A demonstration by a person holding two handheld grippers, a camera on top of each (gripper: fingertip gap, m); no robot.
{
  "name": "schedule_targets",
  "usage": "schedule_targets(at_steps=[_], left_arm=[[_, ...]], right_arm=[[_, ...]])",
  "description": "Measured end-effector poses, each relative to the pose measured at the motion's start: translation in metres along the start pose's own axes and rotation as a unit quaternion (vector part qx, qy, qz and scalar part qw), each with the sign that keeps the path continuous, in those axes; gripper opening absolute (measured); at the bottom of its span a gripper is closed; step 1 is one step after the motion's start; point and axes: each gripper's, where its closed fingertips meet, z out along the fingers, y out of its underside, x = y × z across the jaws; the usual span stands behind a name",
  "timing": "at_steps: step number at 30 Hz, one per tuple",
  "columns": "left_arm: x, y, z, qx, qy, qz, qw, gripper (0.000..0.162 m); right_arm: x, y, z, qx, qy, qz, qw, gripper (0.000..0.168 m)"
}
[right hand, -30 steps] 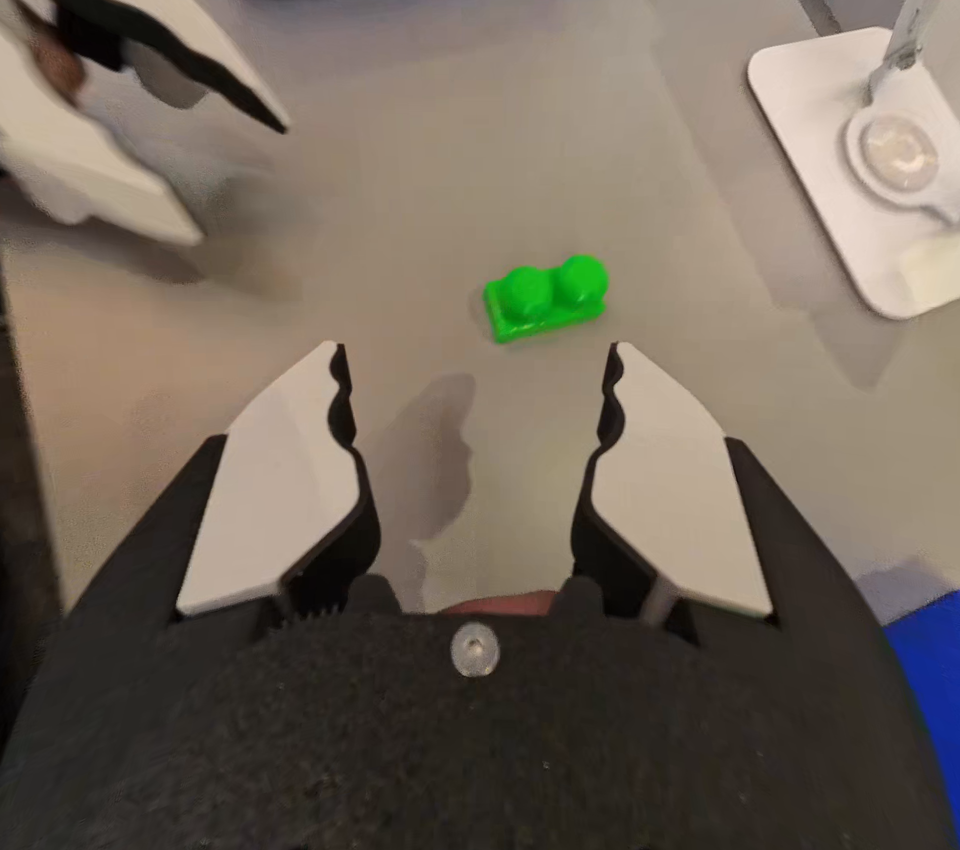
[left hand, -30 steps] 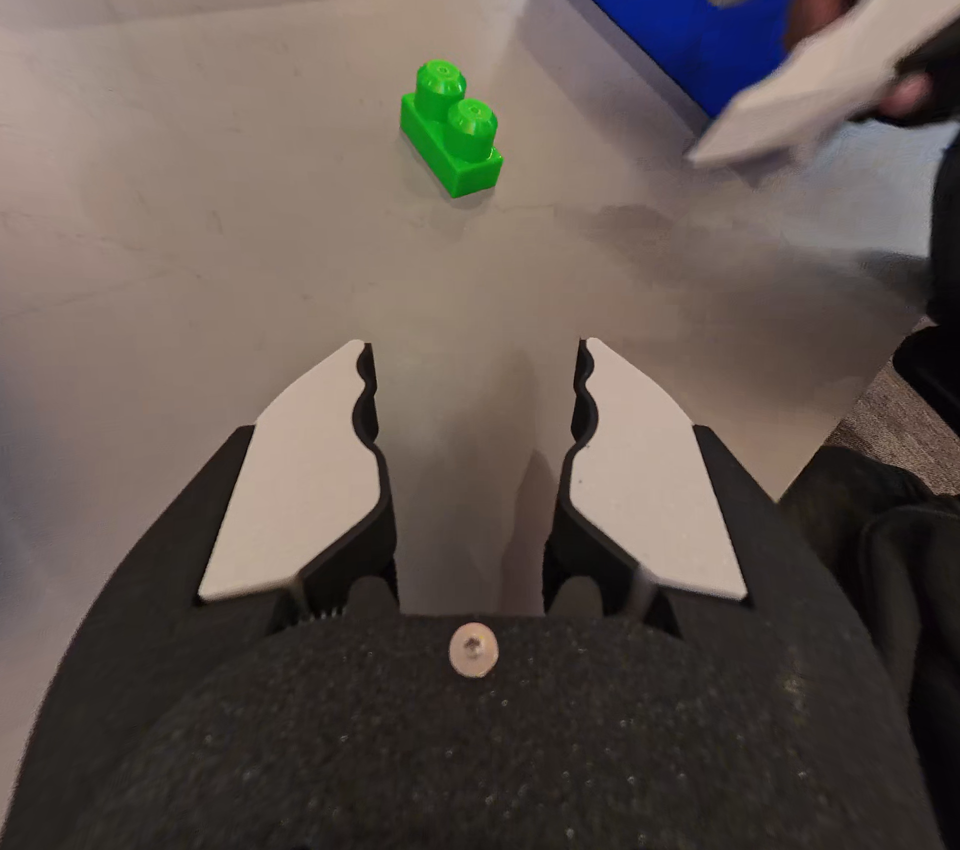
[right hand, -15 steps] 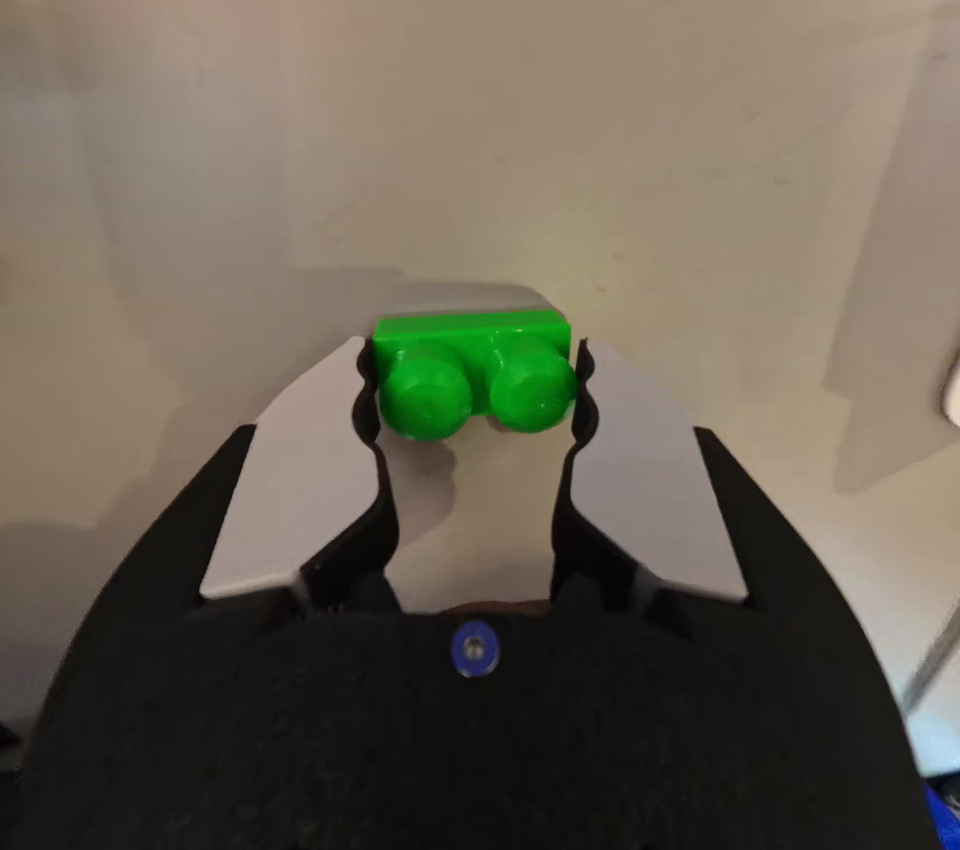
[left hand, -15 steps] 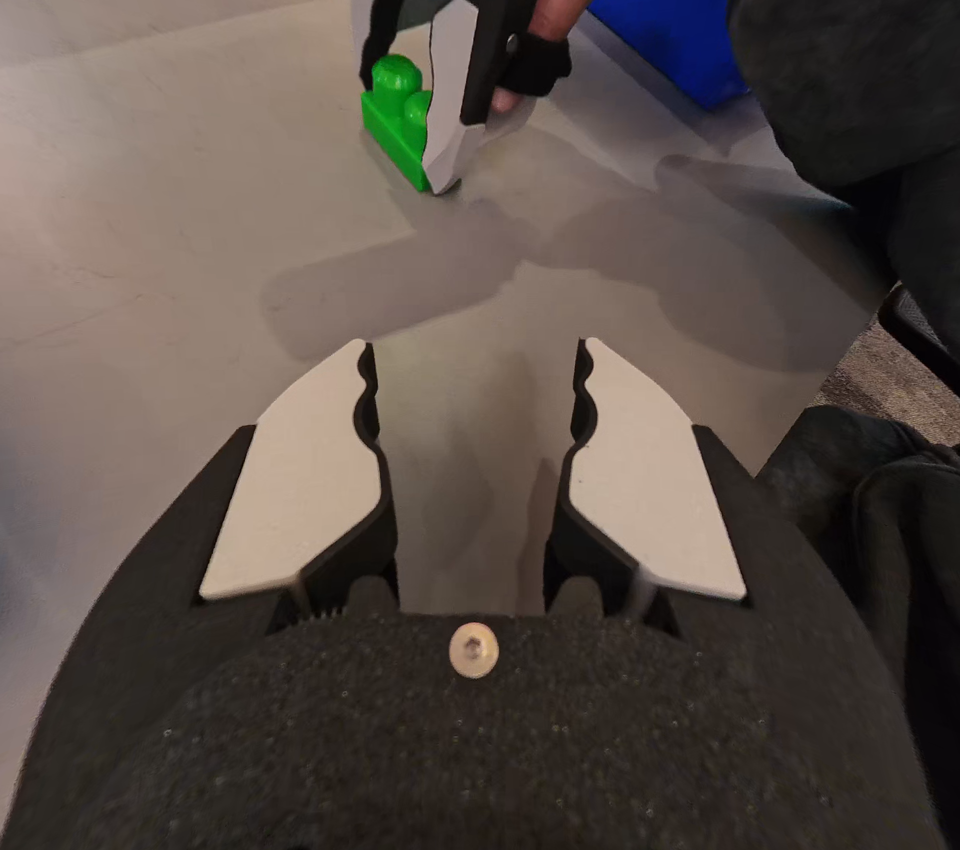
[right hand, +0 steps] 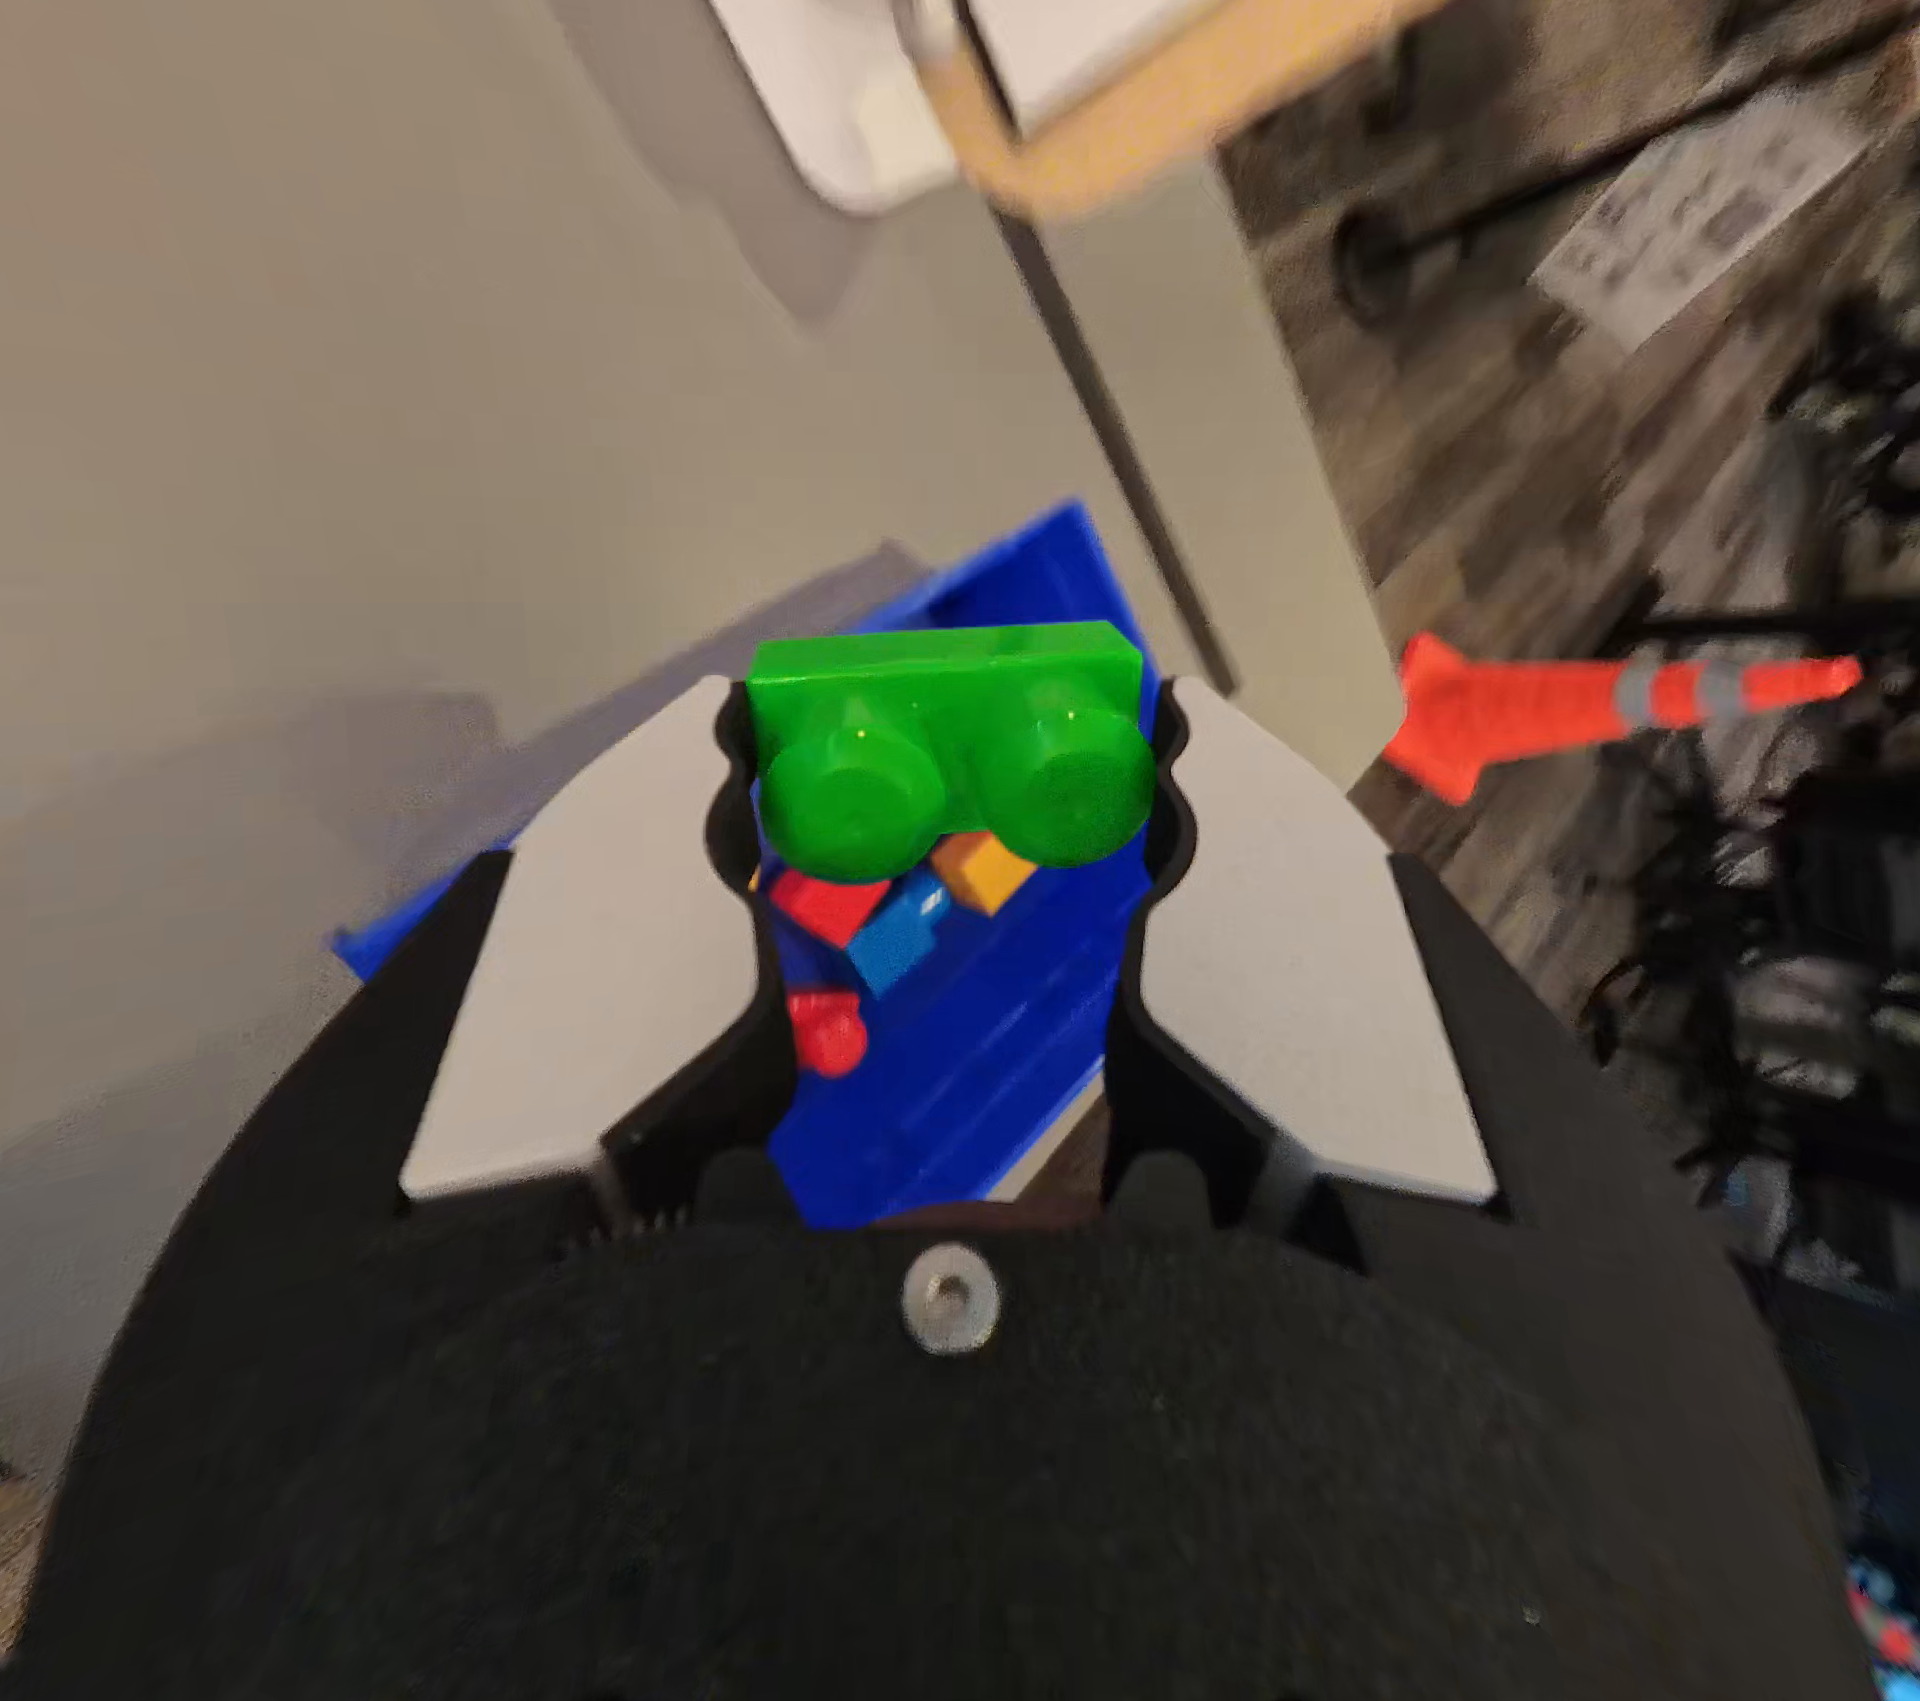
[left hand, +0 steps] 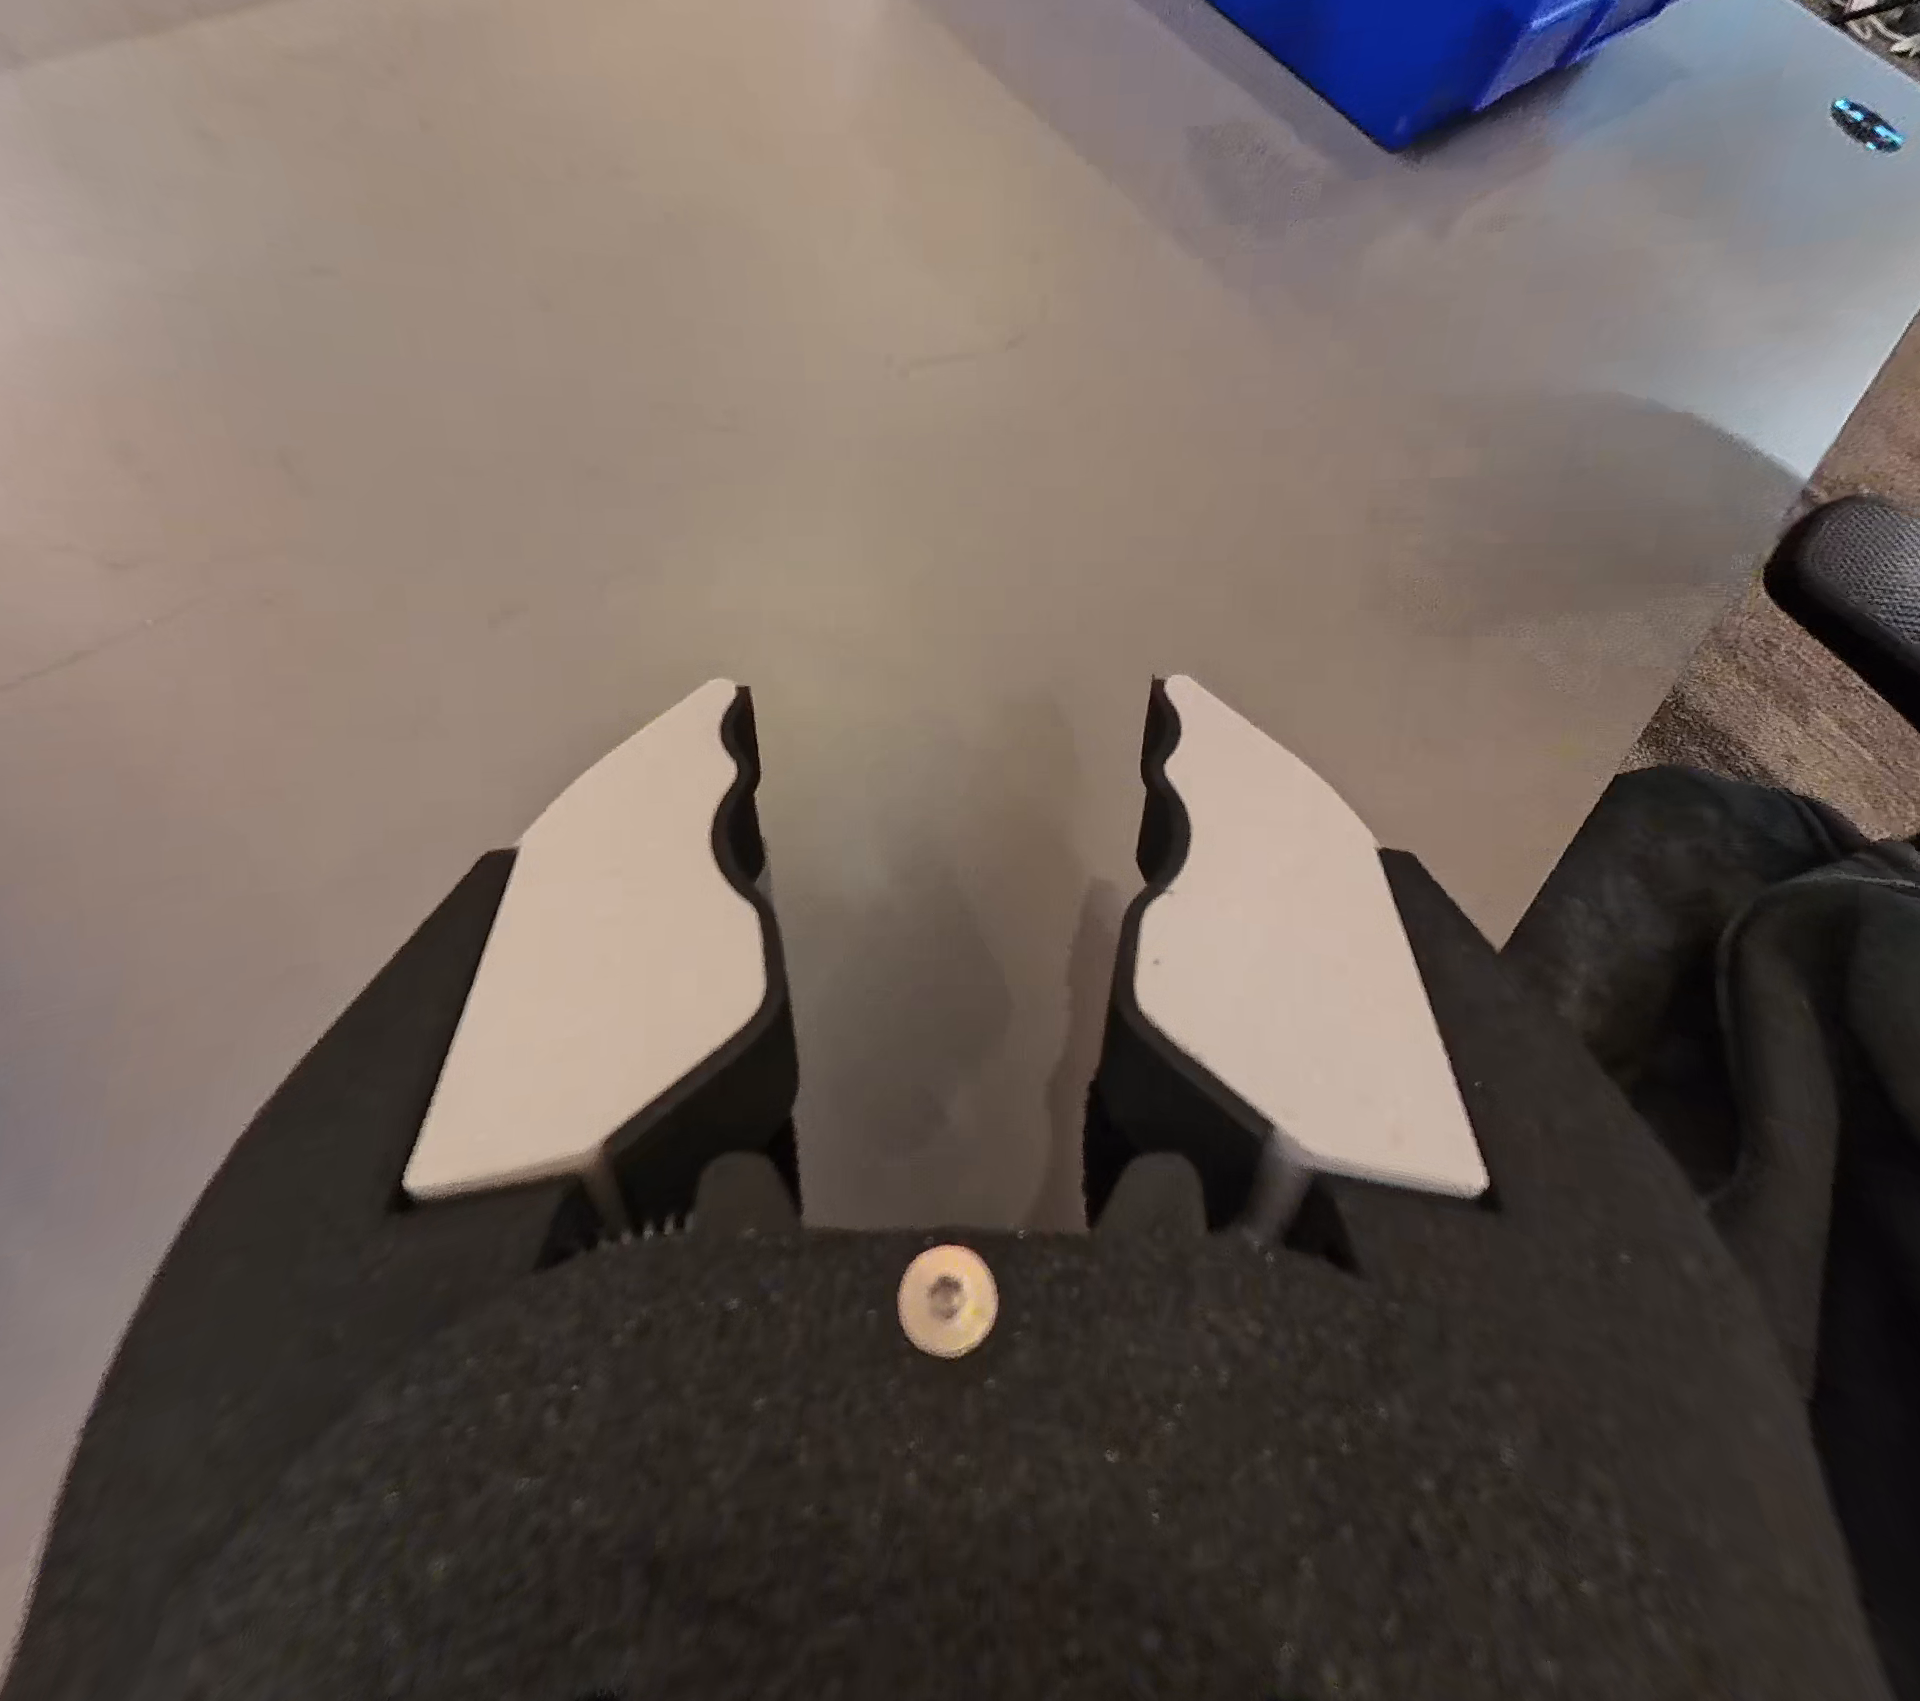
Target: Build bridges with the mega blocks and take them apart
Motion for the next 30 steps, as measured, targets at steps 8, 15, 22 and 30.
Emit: schedule_targets(at_steps=[8,15,22,30], left_arm=[[0.01,0.006,0.014,-0.022,-0.003,0.041,0.999,0.07],[0.007,0.012,0.015,-0.027,-0.008,0.042,0.999,0.071],[0.002,0.013,0.008,-0.022,-0.001,0.019,1.0,0.073],[0.01,0.012,0.012,-0.023,0.027,0.023,0.999,0.078]], right_arm=[[-0.028,0.128,0.145,-0.125,-0.161,0.172,0.964,0.073],[-0.052,0.131,0.181,-0.131,-0.191,0.16,0.96,0.073],[-0.024,0.07,0.087,0.041,-0.093,0.182,0.978,0.085],[-0.258,-0.056,-0.043,0.392,-0.373,0.213,0.814,0.08]])
